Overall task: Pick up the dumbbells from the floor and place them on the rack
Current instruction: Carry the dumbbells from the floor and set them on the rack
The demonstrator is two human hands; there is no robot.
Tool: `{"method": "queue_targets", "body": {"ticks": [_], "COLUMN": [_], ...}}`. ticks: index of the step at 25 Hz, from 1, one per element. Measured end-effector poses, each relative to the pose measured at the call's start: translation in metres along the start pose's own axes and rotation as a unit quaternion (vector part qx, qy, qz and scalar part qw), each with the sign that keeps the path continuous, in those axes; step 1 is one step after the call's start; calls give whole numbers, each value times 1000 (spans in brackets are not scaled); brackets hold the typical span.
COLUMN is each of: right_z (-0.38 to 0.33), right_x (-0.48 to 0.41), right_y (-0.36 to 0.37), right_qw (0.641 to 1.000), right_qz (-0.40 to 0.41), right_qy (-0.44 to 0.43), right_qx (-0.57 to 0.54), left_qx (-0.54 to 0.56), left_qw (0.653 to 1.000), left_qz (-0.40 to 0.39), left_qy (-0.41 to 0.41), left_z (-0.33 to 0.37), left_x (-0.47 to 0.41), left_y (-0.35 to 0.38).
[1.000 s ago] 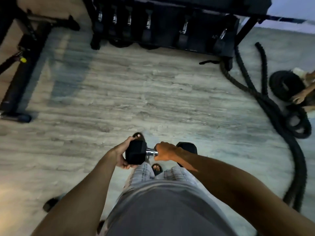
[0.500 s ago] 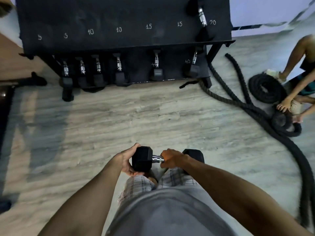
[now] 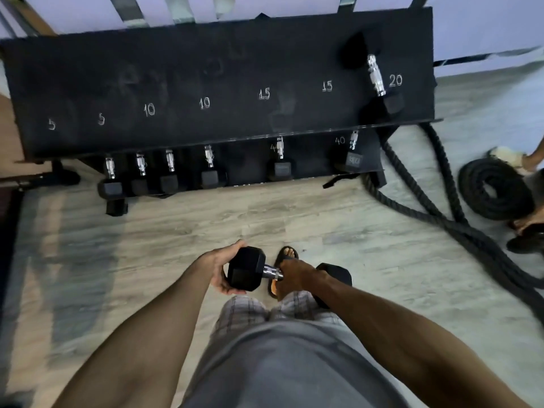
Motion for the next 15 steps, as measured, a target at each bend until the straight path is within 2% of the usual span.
{"method": "queue_targets", "body": {"ticks": [9, 15], "right_z": [17, 19], "right_x": [-83, -131], "right_y": [-198, -320], "right_qw": [999, 996], "right_qz": [31, 60], "right_qy": [20, 58], "right_qx": [18, -10], "left_qx": [19, -15], "left_qw": [999, 998], "left_qz": [-33, -53], "left_qy": [0, 5], "left_z": [212, 360], "left_x": [6, 8], "left_y": [-53, -87]}}
Point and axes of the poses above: each hand's wrist, its own x-axis away from the middle knuckle, its own y-axis out of the palm, z = x × y, the point moved 1 cm from there along -x, towards the middle knuckle, and after that the axes turned 1 degree about -z, right-handed, at the moved point
